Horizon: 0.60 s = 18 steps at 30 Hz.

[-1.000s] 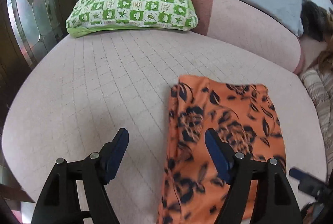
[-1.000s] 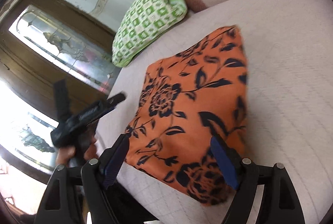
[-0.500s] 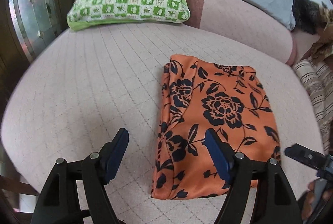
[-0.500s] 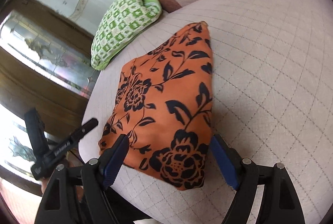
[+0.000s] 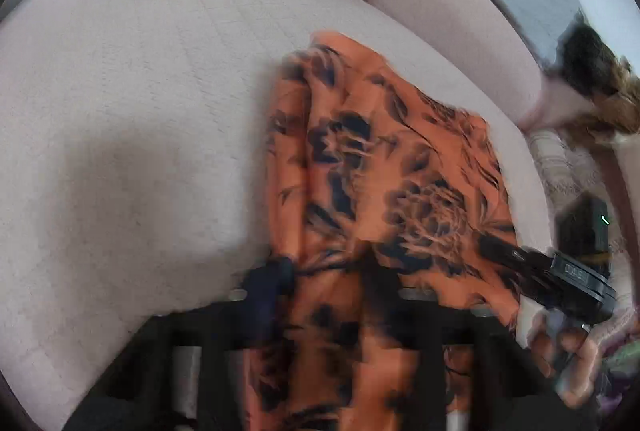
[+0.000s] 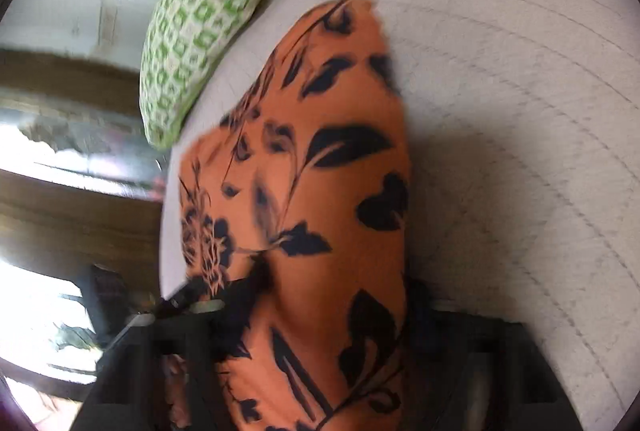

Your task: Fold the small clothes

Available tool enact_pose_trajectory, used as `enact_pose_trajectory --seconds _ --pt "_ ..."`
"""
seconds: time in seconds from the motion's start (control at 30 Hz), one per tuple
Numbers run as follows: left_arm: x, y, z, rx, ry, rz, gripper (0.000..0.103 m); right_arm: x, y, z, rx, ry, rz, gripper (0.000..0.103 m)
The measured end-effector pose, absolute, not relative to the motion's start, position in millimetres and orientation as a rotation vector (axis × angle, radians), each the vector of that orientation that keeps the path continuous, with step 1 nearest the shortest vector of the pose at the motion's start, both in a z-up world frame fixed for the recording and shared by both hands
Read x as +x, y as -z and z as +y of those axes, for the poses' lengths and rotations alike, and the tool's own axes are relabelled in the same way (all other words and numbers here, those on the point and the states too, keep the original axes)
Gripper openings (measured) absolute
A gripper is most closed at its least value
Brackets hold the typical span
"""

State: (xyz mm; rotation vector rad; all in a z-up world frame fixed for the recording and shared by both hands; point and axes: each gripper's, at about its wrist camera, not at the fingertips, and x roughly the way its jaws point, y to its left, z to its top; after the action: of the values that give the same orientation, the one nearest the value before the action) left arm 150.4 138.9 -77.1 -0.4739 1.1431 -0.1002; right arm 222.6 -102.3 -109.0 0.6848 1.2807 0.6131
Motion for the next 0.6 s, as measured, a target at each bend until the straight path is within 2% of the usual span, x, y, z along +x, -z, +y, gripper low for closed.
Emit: enact_pose_trajectory --seconds 0.07,0.13,0.4,0.5,0.6 --pt "151 69 128 -0.409 0.067 1.139 0.027 219 96 -98 0.624 -0.616 1.245 0.039" --pt "148 55 112 -0.335 0.04 1.107 0.024 215 83 -98 0.591 -0.625 1.214 0.037" --pt "148 -30 42 -0.29 0.126 0.881 0.022 211 -10 -147 0.5 -0.646 0.99 0.035" --pt "157 -46 14 -0.252 0.16 0.836 0.023 216 -33 -181 0.488 -0.619 0.918 0.035" --pt "170 -40 -11 -0.237 0.19 0.84 0.023 224 -34 -210 0.499 -0.574 0.894 0.035"
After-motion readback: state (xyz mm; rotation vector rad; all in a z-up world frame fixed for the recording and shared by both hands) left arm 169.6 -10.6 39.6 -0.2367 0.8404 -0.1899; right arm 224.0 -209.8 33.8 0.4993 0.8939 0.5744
